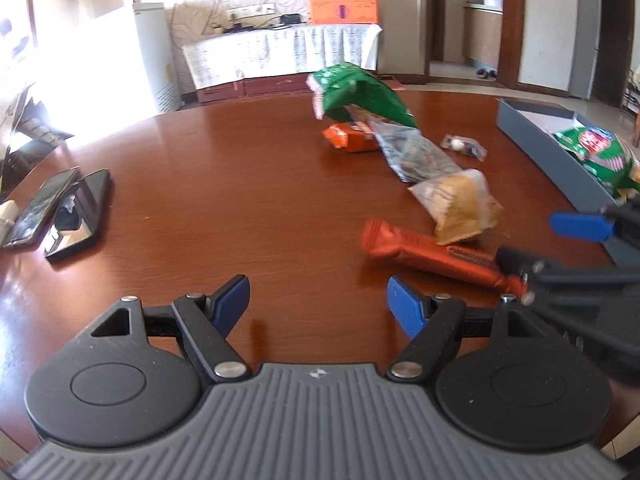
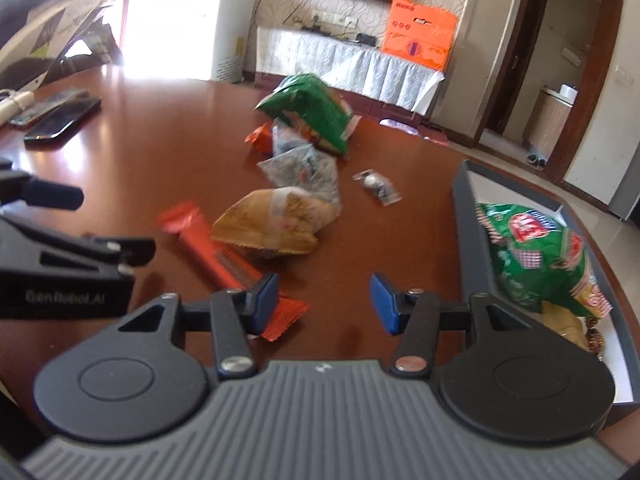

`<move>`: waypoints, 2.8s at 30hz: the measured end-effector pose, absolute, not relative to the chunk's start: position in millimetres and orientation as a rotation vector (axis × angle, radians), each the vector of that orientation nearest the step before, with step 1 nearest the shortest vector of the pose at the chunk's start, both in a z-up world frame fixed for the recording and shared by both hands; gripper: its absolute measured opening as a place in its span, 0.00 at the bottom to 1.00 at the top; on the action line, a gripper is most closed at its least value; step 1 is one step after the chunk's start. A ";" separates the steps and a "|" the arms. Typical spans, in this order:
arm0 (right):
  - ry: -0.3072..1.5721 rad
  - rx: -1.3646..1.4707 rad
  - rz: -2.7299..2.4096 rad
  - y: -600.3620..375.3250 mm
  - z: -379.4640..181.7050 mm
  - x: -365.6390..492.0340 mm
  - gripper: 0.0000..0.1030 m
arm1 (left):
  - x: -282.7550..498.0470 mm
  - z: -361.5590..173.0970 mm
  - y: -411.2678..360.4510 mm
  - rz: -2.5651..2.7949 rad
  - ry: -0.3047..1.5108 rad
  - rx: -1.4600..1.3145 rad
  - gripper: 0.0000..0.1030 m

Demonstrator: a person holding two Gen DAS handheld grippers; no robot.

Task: Organize snacks
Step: 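Grasp the orange chocolate bar with the left tool while the right tool grasps the tan cake pouch, then lift and carry the orange bar and tan cake pouch over the gray box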

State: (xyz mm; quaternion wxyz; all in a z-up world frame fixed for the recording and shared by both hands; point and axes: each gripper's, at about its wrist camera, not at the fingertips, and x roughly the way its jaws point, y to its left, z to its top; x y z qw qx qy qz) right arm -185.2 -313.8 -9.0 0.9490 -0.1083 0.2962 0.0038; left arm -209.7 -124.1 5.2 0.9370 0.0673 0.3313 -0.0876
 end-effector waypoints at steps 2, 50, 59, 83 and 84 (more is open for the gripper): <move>0.599 -0.235 0.053 -304.0 -9.0 -189.3 0.52 | -208.4 5.4 -118.1 -0.162 0.676 0.129 0.78; 0.619 0.129 -0.023 -315.7 16.8 -134.5 0.75 | -168.1 -5.0 -123.1 -0.183 0.700 0.088 0.67; 0.679 0.079 -0.040 -307.5 7.5 -119.7 0.68 | -164.0 -6.7 -121.5 -0.200 0.700 0.084 0.69; 0.565 0.009 0.112 -343.5 24.8 -208.0 0.48 | -179.7 -4.8 -113.6 -0.258 0.658 0.065 0.23; 0.563 0.017 0.113 -344.7 24.6 -208.2 0.48 | -181.0 -5.0 -113.9 -0.254 0.656 0.068 0.23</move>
